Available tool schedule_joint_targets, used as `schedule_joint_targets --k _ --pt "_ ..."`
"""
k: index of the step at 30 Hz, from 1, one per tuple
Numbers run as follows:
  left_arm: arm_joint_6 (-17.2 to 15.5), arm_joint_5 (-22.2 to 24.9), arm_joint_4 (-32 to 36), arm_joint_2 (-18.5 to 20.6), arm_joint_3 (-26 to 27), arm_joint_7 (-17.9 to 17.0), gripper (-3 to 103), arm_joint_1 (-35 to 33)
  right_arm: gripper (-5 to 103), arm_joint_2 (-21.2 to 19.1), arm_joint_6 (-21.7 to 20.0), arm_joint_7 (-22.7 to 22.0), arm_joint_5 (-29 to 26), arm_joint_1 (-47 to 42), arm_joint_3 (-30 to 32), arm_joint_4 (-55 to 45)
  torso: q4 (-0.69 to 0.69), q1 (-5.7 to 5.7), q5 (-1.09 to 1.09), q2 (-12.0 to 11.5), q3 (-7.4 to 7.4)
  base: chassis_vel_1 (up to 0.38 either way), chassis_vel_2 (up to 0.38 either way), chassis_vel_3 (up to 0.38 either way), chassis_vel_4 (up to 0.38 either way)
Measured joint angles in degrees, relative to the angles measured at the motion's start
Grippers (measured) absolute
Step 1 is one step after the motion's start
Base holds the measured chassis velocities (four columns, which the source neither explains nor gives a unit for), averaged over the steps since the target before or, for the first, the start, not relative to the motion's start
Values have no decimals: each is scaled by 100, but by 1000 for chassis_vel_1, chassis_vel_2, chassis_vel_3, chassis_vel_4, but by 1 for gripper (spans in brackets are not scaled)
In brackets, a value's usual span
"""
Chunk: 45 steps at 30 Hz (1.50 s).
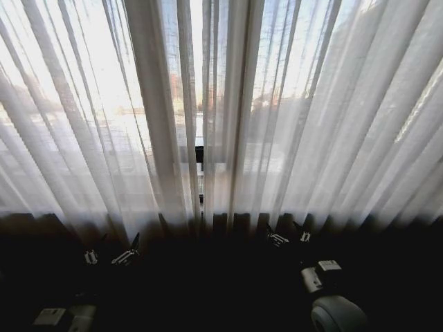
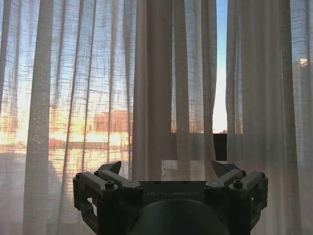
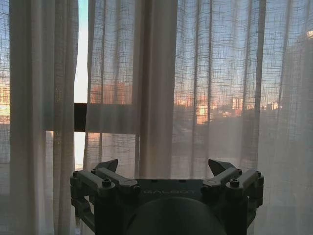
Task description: Open the curtains by pulling them apart, changing their state from closed to fully open.
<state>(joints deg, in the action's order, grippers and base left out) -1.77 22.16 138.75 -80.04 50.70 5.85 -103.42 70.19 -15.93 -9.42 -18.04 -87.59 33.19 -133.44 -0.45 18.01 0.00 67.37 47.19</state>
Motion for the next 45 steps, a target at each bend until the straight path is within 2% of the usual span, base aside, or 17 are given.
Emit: schedule_joint_targets --k 14,28,29,36,45 --pt "28 5 6 -22 18 2 100 10 100 25 25 72 197 -46 -90 16 1 -2 2 0 0 -292 431 279 -415" --pt "22 2 -20 -65 29 -19 100 34 100 -1 25 -58 259 155 -187 257 2 2 0 -1 1 -87 522 81 -543" --pt "14 -7 -29 -68 30 -25 100 40 100 -16 26 -73 239 188 -179 298 2 5 -6 -1 1 -50 301 27 -230" --pt "-1 -41 -58 -108 22 -22 100 42 100 -91 -15 -187 96 392 -175 512 -1 -8 6 4 -3 -20 10 11 -5" --pt "-12 -43 -65 -123 61 -22 100 27 100 -134 -116 -273 -4 740 -203 848 2 -4 -1 1 0 -2 -52 7 50"
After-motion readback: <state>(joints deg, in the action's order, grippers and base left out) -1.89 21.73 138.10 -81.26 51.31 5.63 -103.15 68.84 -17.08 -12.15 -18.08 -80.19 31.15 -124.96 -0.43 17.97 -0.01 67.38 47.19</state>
